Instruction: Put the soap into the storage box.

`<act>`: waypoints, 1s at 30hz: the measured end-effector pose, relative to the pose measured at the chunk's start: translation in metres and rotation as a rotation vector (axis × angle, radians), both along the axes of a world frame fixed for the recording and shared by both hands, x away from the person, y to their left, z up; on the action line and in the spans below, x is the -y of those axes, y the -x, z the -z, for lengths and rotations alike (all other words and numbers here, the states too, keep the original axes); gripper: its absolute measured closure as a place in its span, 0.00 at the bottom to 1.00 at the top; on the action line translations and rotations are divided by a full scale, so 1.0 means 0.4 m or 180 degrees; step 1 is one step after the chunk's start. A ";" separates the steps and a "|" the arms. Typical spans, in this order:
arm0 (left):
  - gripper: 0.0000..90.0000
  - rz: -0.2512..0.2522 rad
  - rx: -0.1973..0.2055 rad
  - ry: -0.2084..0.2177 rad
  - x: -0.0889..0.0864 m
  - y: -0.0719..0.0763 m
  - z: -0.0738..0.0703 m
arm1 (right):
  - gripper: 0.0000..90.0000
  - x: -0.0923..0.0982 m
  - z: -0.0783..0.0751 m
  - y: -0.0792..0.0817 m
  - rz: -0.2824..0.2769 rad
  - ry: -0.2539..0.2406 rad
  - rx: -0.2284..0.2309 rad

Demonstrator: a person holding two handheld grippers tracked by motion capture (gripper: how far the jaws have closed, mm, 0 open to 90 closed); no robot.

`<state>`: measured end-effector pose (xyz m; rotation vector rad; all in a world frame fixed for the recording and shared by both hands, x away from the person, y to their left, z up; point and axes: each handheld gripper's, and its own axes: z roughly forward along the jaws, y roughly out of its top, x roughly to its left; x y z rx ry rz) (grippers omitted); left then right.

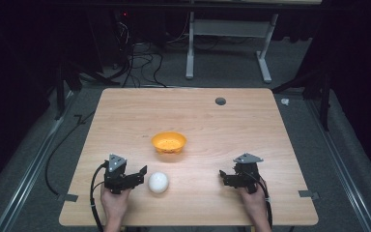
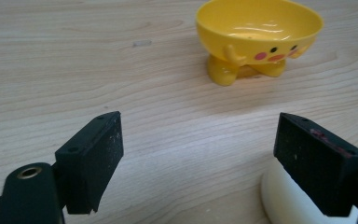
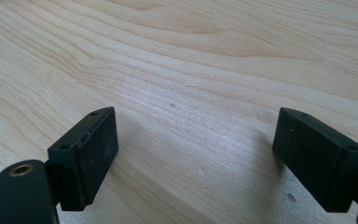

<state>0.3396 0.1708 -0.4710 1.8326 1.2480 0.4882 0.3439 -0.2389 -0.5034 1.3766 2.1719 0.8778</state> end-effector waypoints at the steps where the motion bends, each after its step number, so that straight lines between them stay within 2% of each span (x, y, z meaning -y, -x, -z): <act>1: 0.18 0.0038 -0.0002 -0.0013 0.004 0.003 -0.003 | 0.17 0.000 0.000 0.000 0.0001 0.0000 0.0000; 3: 0.18 0.0090 0.0044 -0.0040 0.013 0.007 -0.007 | 0.17 0.000 0.000 0.000 0.0001 -0.0002 -0.0001; 4: 0.18 0.0115 0.0018 -0.0028 0.017 0.010 -0.010 | 0.17 0.000 0.000 0.000 0.0005 -0.0002 -0.0002; 10: 0.18 0.0219 0.0044 -0.0019 0.039 0.023 -0.015 | 0.17 0.000 0.000 0.000 0.0003 -0.0007 0.0001; 21: 0.17 0.0518 -0.0027 -0.0089 0.099 0.034 -0.011 | 0.17 0.000 0.000 0.001 0.0007 -0.0003 -0.0001; 30: 0.16 0.0639 -0.0104 -0.0253 0.137 0.041 0.012 | 0.17 0.001 0.000 0.001 0.0002 -0.0001 0.0004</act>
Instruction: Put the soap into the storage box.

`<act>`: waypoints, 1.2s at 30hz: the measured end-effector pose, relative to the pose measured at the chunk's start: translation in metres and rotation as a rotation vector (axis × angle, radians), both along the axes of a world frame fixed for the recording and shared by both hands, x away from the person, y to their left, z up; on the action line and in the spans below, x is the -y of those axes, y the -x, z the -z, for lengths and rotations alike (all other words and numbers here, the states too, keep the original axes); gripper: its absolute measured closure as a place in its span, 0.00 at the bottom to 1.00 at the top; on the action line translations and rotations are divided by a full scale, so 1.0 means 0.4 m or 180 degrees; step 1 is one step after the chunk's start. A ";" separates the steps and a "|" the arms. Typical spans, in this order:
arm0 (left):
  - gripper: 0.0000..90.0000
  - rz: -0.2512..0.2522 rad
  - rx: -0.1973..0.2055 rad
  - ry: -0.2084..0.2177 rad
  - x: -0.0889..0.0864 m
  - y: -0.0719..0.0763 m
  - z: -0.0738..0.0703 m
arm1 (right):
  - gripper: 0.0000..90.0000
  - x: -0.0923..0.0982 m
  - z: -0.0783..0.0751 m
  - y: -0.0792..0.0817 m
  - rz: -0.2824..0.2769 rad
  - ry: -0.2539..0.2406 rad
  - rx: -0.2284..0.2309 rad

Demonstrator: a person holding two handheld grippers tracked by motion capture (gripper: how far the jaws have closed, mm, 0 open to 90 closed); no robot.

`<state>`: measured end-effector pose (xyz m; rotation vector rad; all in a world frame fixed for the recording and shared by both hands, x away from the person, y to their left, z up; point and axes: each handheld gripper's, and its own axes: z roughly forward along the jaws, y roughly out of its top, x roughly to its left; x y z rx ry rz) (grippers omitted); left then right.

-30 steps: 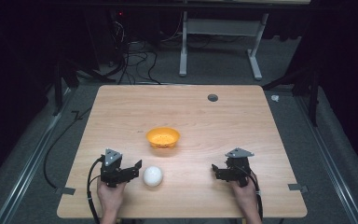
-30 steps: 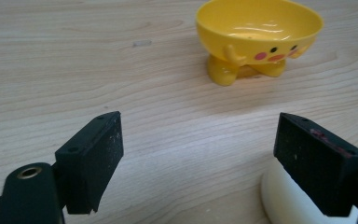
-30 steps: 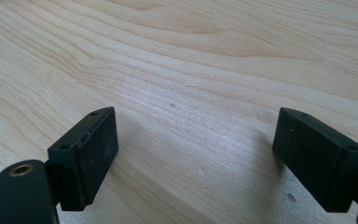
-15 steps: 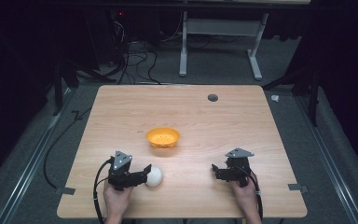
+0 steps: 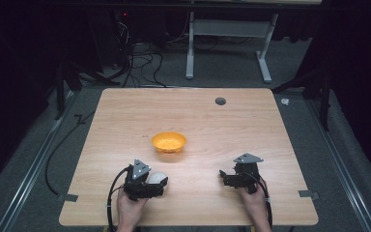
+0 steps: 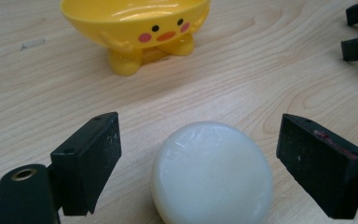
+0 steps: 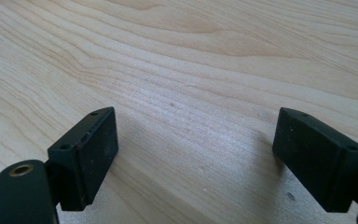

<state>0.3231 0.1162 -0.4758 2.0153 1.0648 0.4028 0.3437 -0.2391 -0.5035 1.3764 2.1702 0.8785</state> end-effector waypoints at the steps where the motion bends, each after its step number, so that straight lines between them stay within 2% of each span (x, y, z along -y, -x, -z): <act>1: 0.16 0.0005 -0.0009 0.0001 0.003 0.001 0.003 | 0.17 0.000 0.000 0.000 -0.0001 0.0002 0.0003; 7: 0.16 0.0054 -0.0047 -0.0088 0.022 0.000 0.020 | 0.17 0.000 0.000 0.000 0.0002 -0.0001 -0.0001; 17: 0.16 0.0044 -0.0151 -0.0173 0.032 -0.002 0.046 | 0.17 0.000 0.000 0.000 0.0002 -0.0001 -0.0002; 19: 0.17 0.0030 -0.0160 -0.0243 0.036 -0.004 0.051 | 0.17 0.000 0.000 0.000 0.0001 0.0001 0.0002; 27: 0.20 0.0025 -0.0210 -0.0318 0.042 -0.005 0.059 | 0.17 0.000 0.000 0.000 -0.0002 0.0002 0.0003; 36: 0.27 0.0021 -0.0164 -0.0381 0.042 -0.001 0.062 | 0.17 0.001 0.000 0.000 -0.0001 -0.0006 0.0004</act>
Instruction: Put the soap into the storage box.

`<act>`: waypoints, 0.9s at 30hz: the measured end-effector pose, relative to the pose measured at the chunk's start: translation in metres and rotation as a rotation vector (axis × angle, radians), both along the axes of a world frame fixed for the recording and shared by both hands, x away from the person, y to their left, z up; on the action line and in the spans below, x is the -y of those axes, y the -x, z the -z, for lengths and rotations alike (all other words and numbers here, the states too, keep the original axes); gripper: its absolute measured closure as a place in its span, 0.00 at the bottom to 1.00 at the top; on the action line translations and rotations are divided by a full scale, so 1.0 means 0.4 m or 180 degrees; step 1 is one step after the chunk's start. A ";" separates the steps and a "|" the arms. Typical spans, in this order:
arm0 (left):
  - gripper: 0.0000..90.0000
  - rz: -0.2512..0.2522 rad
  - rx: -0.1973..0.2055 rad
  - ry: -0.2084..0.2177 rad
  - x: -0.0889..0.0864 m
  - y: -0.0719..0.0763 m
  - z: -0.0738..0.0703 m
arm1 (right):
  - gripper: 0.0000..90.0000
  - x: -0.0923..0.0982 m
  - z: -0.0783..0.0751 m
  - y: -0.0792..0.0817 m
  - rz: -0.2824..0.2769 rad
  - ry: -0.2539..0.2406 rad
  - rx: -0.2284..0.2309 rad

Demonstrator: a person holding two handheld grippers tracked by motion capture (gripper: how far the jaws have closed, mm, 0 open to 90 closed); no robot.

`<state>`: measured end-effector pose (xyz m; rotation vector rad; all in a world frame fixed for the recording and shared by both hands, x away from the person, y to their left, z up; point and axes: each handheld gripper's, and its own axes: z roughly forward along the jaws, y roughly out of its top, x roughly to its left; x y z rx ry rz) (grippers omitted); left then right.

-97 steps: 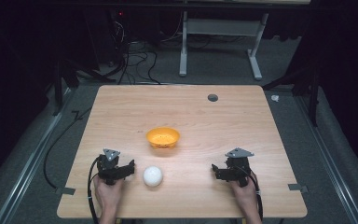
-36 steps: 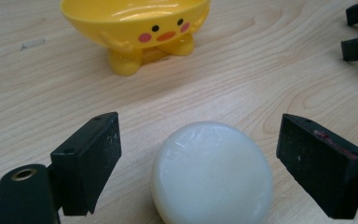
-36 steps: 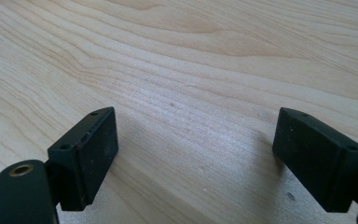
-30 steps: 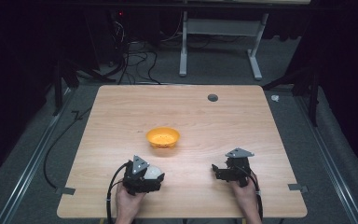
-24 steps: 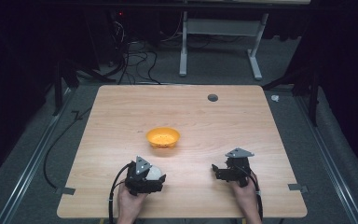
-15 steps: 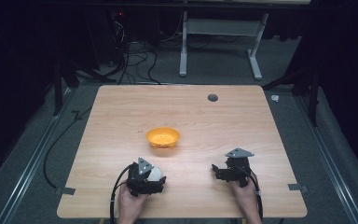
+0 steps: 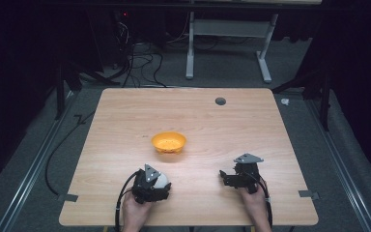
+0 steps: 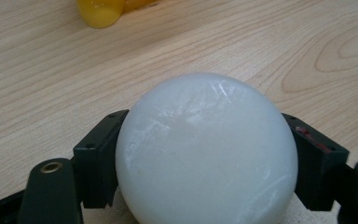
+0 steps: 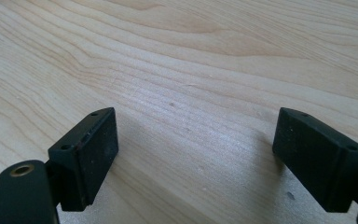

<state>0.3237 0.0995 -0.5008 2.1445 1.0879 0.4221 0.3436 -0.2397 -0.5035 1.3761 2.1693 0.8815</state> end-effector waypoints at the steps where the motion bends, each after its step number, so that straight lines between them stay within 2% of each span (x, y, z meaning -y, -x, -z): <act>1: 0.27 0.0004 0.0005 -0.0004 0.000 0.000 0.000 | 0.17 0.000 0.000 0.000 0.0001 0.0000 0.0000; 12: 0.27 0.0046 -0.0055 -0.0047 0.004 -0.011 -0.009 | 0.17 0.000 0.000 0.000 0.0002 0.0010 0.0002; 22: 0.27 0.0084 -0.0010 0.0055 0.004 -0.019 -0.041 | 0.17 0.000 0.000 0.000 0.0003 0.0009 0.0002; 27: 0.27 0.0104 0.0034 0.0047 0.006 -0.024 -0.063 | 0.17 0.000 0.000 0.000 0.0003 0.0009 0.0001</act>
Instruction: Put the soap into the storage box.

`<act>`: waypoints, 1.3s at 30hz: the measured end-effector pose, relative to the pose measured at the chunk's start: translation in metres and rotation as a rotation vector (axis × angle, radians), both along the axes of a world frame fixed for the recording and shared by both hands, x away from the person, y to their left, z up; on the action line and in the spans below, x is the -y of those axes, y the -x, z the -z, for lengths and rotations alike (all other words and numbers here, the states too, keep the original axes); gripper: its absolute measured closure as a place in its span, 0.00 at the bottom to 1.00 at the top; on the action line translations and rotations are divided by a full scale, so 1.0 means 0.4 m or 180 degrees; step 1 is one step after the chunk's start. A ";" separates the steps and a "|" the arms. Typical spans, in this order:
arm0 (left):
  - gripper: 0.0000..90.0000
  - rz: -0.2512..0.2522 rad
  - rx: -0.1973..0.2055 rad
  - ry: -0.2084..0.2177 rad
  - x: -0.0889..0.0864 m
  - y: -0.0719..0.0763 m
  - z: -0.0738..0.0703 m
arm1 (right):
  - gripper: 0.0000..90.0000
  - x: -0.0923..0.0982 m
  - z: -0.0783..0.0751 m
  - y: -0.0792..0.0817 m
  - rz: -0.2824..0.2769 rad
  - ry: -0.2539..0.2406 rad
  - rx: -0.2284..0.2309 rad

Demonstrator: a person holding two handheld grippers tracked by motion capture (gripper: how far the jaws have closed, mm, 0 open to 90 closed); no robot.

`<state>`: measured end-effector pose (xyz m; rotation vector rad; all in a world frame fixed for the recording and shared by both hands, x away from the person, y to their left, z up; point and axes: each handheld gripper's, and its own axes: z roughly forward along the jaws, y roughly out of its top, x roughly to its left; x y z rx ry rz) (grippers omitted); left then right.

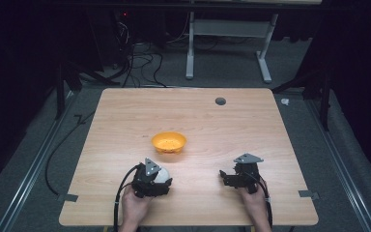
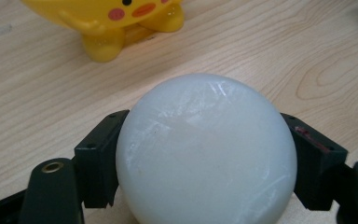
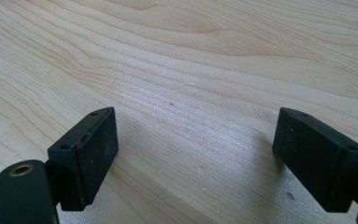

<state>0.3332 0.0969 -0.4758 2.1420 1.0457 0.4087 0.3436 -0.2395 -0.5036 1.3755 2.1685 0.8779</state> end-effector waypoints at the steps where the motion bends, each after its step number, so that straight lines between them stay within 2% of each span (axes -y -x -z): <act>1: 0.27 0.0006 0.0003 0.0017 0.000 0.000 -0.004 | 0.17 0.000 0.000 0.000 0.0000 0.0000 0.0000; 15: 0.27 0.0032 0.0063 0.0102 -0.002 -0.022 -0.053 | 0.17 0.000 0.000 0.000 -0.0002 -0.0006 0.0000; 21: 0.27 -0.0054 0.0055 0.0162 -0.009 -0.034 -0.067 | 0.17 0.000 0.000 0.000 -0.0001 -0.0007 -0.0001; 26: 0.27 -0.0066 0.0076 0.0155 -0.013 -0.042 -0.081 | 0.17 0.000 0.000 0.000 -0.0001 -0.0006 -0.0001; 33: 0.27 -0.0098 0.0126 0.0219 -0.020 -0.059 -0.106 | 0.17 0.000 0.000 0.000 -0.0002 -0.0006 0.0000; 36: 0.27 -0.0092 0.0093 0.0287 -0.025 -0.070 -0.109 | 0.17 0.000 0.000 0.000 -0.0002 -0.0005 0.0000; 39: 0.27 -0.0091 0.0088 0.0286 -0.026 -0.079 -0.109 | 0.17 0.000 0.000 0.000 -0.0002 -0.0006 0.0000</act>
